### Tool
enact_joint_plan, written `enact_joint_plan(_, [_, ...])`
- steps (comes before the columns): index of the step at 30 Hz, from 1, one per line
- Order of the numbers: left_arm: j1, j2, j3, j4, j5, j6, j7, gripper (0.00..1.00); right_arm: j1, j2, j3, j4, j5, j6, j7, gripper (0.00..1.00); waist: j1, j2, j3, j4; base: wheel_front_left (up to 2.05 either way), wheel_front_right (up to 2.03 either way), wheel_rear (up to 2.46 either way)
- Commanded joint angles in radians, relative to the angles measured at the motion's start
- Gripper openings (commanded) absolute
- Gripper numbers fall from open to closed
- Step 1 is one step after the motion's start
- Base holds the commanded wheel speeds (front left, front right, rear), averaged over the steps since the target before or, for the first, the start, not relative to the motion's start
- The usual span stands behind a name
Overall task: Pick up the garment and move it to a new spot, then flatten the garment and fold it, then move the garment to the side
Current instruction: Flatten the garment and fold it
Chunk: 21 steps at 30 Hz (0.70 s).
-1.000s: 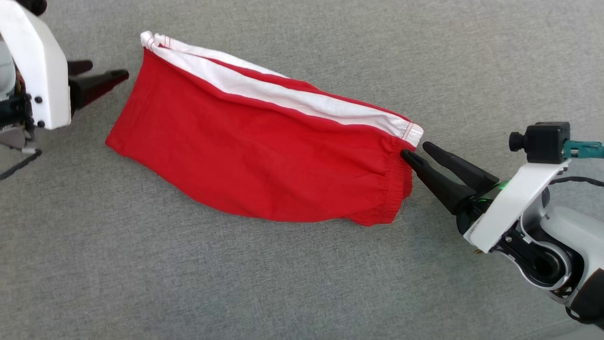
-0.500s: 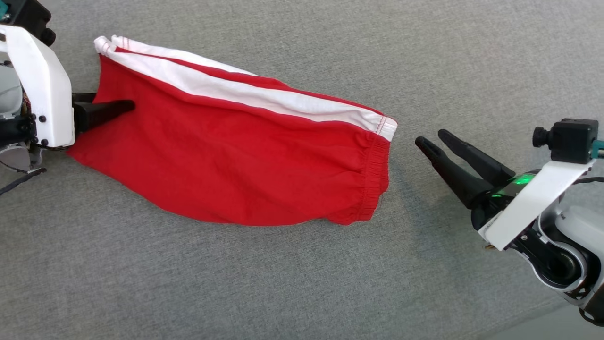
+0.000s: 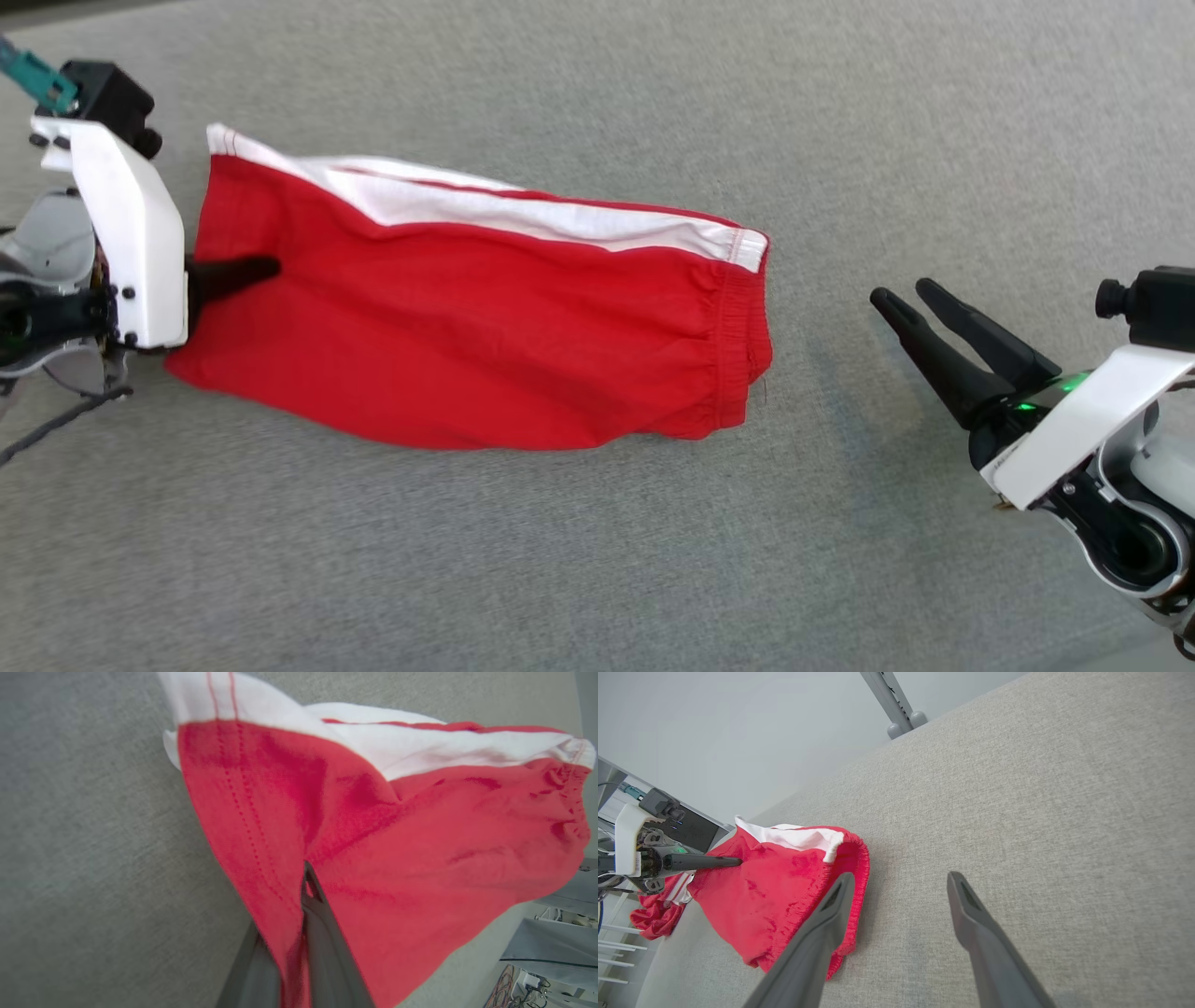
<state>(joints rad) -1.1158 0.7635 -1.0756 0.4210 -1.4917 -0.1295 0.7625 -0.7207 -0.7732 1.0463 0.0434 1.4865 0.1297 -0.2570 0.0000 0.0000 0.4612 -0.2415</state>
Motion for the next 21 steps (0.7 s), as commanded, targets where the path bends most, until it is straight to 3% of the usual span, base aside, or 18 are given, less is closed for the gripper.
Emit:
enact_joint_plan(1, [0.033,0.013,0.002,-0.006,-0.010,-0.001,-0.014,0.00,0.019,-0.006,0.000,0.006,0.000,0.002,-0.007,1.00,0.0000,0.0000,-0.055,0.046,0.00,0.00,0.00])
enact_joint_plan(8, [0.153,0.038,-0.002,-0.059,-0.065,0.012,-0.048,0.00,0.055,-0.015,0.014,0.032,0.022,0.002,0.006,1.00,0.0000,0.0000,-0.143,0.120,0.00,0.00,0.00])
enact_joint_plan(15, [0.246,0.042,0.003,-0.066,-0.096,0.035,-0.114,0.00,0.074,-0.023,0.015,0.043,0.040,0.002,0.009,1.00,0.0000,0.0000,-0.185,0.150,0.00,0.00,0.00])
enact_joint_plan(16, [0.254,0.039,0.000,-0.064,-0.096,0.035,-0.120,0.25,0.076,-0.024,0.016,0.045,0.039,0.002,0.010,1.00,0.0000,0.0000,-0.191,0.152,0.00,0.00,0.00])
enact_joint_plan(17, [0.262,0.036,0.002,-0.060,-0.099,0.040,-0.129,1.00,0.078,-0.024,0.016,0.045,0.040,0.002,0.011,1.00,0.0000,0.0000,-0.196,0.154,0.00,0.00,0.00])
enact_joint_plan(21, [0.275,0.031,0.005,-0.044,-0.086,0.041,-0.158,1.00,0.083,-0.018,0.020,0.053,0.044,0.002,0.014,1.00,0.0000,0.0000,-0.216,0.160,0.00,0.00,0.00])
